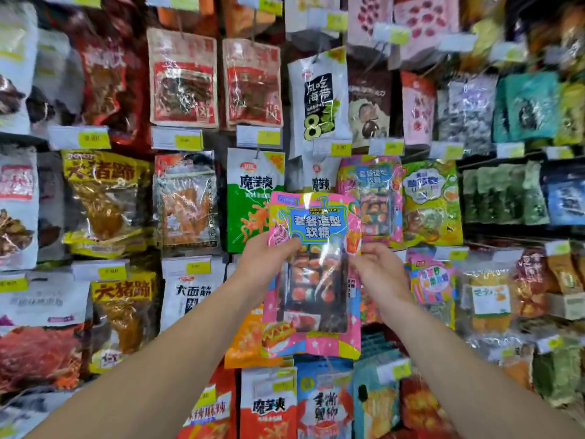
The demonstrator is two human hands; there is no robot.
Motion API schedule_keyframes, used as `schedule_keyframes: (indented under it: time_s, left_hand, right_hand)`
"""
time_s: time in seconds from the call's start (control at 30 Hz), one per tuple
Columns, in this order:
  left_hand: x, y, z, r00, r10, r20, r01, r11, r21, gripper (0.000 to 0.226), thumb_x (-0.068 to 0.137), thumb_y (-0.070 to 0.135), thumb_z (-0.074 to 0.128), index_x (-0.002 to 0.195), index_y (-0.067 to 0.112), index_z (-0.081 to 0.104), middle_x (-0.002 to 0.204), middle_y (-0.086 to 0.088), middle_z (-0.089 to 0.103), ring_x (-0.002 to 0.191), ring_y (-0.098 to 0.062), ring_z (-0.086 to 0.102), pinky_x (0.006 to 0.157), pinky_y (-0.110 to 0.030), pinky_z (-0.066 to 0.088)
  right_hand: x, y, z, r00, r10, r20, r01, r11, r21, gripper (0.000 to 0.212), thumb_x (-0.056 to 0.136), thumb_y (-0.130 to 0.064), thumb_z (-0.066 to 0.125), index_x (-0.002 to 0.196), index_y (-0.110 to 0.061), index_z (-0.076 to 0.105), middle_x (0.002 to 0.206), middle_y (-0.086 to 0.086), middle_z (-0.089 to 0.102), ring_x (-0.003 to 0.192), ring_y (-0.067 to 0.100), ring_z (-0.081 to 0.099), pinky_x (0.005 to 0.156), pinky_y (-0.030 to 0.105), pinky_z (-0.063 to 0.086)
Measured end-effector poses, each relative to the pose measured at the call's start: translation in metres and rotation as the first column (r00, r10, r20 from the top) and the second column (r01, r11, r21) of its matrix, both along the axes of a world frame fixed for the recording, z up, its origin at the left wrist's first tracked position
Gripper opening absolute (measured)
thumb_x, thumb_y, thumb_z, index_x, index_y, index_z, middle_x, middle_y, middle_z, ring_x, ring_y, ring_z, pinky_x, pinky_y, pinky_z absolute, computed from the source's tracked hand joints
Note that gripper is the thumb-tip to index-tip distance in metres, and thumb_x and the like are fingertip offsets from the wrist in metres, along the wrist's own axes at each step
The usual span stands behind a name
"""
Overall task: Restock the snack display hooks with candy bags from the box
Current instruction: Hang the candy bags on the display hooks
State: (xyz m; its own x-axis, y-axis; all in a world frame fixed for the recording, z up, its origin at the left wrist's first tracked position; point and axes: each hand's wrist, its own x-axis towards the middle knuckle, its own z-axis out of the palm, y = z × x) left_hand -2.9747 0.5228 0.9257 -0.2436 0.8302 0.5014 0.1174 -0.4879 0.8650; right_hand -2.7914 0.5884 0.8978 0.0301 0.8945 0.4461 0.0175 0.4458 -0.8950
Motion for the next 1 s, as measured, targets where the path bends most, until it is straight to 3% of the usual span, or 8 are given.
schedule_keyframes:
  time_s: [0.1,0.27,0.4,0.5,0.7,0.77,0.9,1.0]
  left_hand:
    - [0.011,0.031,0.009,0.997,0.07,-0.031,-0.069,0.997,0.034,0.011,0.088,0.013,0.07,0.086,0.024,0.069,0.077,0.021,0.07,0.071,0.009,0.063,0.061,-0.005,0.044]
    - [0.037,0.083,0.021,0.994,0.102,-0.026,-0.101,0.994,0.032,0.012,0.08,0.022,0.076,0.091,0.016,0.074,0.095,0.0,0.077,0.099,-0.021,0.069,0.094,-0.037,0.051]
    - [0.068,0.136,0.037,0.989,0.145,-0.035,-0.142,0.987,0.072,0.014,0.081,0.022,0.076,0.094,0.017,0.073,0.098,0.002,0.076,0.101,-0.018,0.069,0.089,-0.031,0.05]
    - [0.087,0.167,0.044,0.986,0.161,-0.037,-0.157,0.983,0.094,0.042,0.067,0.036,0.079,0.102,0.015,0.073,0.1,0.003,0.076,0.101,-0.017,0.069,0.098,-0.038,0.05]
    - [0.111,0.208,0.059,0.972,0.235,-0.029,-0.23,0.965,0.126,0.012,0.084,0.019,0.073,0.096,0.02,0.07,0.097,0.006,0.075,0.094,-0.009,0.067,0.075,-0.018,0.045]
    - [0.116,0.217,0.066,0.968,0.248,-0.035,-0.24,0.96,0.144,0.01,0.082,0.02,0.074,0.091,0.02,0.072,0.096,0.004,0.076,0.095,-0.013,0.068,0.081,-0.021,0.049]
    - [0.125,0.232,0.077,0.965,0.253,-0.066,-0.241,0.959,0.15,0.037,0.066,0.034,0.074,0.099,0.018,0.074,0.096,0.005,0.076,0.098,-0.017,0.07,0.095,-0.036,0.051]
    - [0.131,0.242,0.085,0.961,0.269,-0.064,-0.255,0.952,0.171,0.019,0.078,0.025,0.075,0.096,0.019,0.073,0.095,0.006,0.076,0.096,-0.016,0.07,0.091,-0.033,0.051]
  right_hand:
    - [0.02,0.032,0.029,0.993,-0.089,0.078,0.079,0.989,0.123,0.023,0.085,-0.018,0.066,0.107,-0.021,0.058,0.09,-0.007,0.062,0.079,0.013,0.058,0.069,0.029,0.043]
    - [0.055,0.084,0.078,0.94,-0.238,0.245,0.139,0.921,0.363,0.023,0.088,-0.015,0.063,0.11,-0.02,0.06,0.102,-0.005,0.063,0.087,0.014,0.058,0.068,0.02,0.04]
    - [0.088,0.138,0.114,0.845,-0.381,0.374,0.144,0.837,0.528,0.045,0.087,-0.02,0.065,0.131,-0.014,0.056,0.126,0.006,0.061,0.11,0.021,0.059,0.089,0.026,0.043]
    - [0.104,0.171,0.135,0.757,-0.485,0.439,0.113,0.757,0.643,0.055,0.086,-0.019,0.065,0.138,-0.013,0.049,0.137,0.011,0.053,0.126,0.031,0.05,0.101,0.038,0.04]
    - [0.117,0.218,0.179,0.662,-0.632,0.403,0.075,0.591,0.803,0.065,0.083,-0.007,0.057,0.145,-0.011,0.038,0.149,0.01,0.042,0.128,0.036,0.047,0.1,0.047,0.046]
    - [0.118,0.23,0.191,0.638,-0.633,0.439,0.037,0.594,0.804,0.068,0.084,-0.011,0.056,0.149,-0.013,0.035,0.154,0.007,0.038,0.131,0.035,0.045,0.102,0.047,0.045]
    - [0.121,0.252,0.2,0.612,-0.635,0.471,-0.002,0.595,0.804,0.063,0.088,-0.022,0.055,0.148,-0.018,0.037,0.152,0.002,0.041,0.125,0.035,0.049,0.097,0.047,0.048]
    - [0.119,0.26,0.206,0.699,-0.62,0.358,0.047,0.539,0.841,0.042,0.096,-0.021,0.048,0.138,-0.022,0.052,0.14,0.001,0.055,0.115,0.033,0.055,0.091,0.044,0.051]
